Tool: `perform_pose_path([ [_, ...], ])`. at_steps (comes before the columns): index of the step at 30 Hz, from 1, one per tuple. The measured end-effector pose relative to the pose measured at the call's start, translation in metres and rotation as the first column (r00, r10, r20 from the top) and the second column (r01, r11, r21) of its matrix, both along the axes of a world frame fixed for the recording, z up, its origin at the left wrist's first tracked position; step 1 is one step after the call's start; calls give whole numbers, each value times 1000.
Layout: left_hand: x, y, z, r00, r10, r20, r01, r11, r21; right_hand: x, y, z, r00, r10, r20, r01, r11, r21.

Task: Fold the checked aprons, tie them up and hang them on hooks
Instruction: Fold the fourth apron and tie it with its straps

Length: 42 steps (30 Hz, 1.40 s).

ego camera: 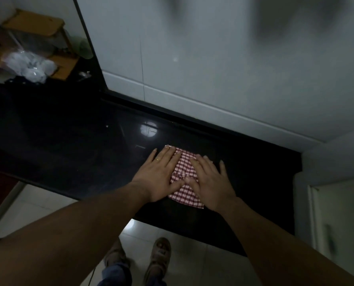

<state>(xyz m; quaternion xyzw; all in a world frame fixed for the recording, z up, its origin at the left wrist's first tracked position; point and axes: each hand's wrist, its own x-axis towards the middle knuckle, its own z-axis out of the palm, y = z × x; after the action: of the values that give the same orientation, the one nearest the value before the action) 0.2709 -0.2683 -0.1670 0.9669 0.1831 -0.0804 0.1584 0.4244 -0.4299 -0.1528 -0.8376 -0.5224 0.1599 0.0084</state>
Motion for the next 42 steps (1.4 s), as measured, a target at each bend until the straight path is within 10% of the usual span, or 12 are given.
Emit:
perform_pose_path([
  [5, 6, 4, 23, 999, -42, 9, 41, 995, 95, -15, -1, 22, 991, -19, 136, -12, 975, 221],
  [9, 9, 0, 32, 978, -100, 185, 85, 993, 86, -21, 11, 24, 948, -153, -280, 219, 950, 222],
  [16, 16, 5, 47, 960, 168, 223, -108, 960, -260, -13, 30, 52, 538, -324, -778, 616, 781, 101],
  [21, 8, 23, 62, 831, 517, 204, -277, 704, -654, -4, 34, 46, 772, -340, -537, 373, 927, -50],
  [28, 18, 41, 111, 880, 408, 242, -81, 632, -771, 3, 71, 105, 919, 5, -394, 47, 991, 122],
  [42, 6, 37, 167, 769, 571, 288, -27, 479, -877, -37, 63, 158, 768, -103, -632, 264, 950, 166],
])
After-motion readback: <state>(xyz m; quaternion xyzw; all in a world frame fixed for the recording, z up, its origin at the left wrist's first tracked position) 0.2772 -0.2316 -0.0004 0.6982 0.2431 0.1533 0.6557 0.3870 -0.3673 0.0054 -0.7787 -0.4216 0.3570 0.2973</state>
